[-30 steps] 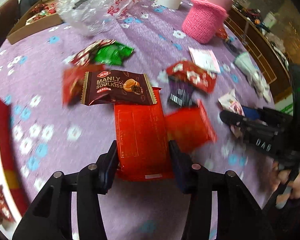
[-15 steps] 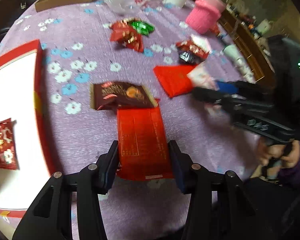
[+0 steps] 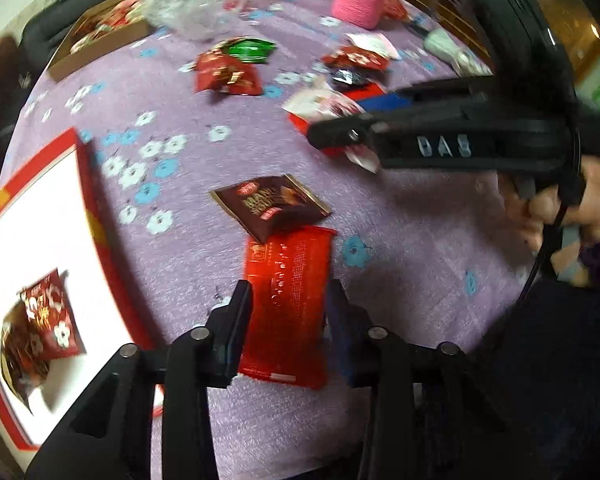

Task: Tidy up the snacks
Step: 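Carry both packets onto the white tray and open both grippers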

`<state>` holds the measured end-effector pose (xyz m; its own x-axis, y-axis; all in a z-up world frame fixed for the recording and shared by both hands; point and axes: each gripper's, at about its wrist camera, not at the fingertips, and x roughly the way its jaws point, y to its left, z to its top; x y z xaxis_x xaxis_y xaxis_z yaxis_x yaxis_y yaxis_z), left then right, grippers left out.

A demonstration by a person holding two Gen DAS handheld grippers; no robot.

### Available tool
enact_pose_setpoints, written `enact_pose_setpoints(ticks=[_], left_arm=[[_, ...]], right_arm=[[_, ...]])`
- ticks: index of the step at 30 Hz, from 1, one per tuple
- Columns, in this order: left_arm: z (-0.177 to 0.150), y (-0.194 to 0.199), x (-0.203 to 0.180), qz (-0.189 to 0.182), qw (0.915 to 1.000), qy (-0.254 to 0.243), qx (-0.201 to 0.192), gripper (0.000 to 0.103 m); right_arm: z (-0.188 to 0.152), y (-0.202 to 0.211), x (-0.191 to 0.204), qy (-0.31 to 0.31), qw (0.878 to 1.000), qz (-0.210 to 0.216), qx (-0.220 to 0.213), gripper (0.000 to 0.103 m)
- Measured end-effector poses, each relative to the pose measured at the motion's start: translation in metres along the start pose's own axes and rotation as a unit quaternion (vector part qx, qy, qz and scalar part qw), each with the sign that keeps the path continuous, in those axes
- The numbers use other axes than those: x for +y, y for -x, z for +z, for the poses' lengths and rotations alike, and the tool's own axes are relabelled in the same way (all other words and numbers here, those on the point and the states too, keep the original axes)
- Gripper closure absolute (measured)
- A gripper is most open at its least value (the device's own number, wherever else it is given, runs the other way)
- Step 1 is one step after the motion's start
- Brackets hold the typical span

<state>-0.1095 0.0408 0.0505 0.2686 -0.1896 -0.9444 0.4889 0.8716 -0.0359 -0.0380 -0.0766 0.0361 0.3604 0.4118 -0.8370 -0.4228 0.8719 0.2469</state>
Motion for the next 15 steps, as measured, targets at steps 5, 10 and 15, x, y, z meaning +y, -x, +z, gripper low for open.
enact_pose_setpoints(ticks=[5,10,15], left_arm=[[-0.003,-0.027,-0.006,0.03,0.9989,-0.032,0.015,0.03],[-0.004,-0.035,0.003,0.016,0.9998,-0.014,0.0,0.043],[0.003,-0.029,0.023,-0.005,0.9996,0.026,-0.004,0.059]], right_arm=[[-0.004,0.003,-0.011,-0.011,1.0,-0.004,0.0,0.066],[-0.008,0.007,-0.02,-0.023,1.0,-0.011,-0.002,0.066],[-0.008,0.009,-0.019,-0.025,1.0,-0.011,-0.007,0.066]])
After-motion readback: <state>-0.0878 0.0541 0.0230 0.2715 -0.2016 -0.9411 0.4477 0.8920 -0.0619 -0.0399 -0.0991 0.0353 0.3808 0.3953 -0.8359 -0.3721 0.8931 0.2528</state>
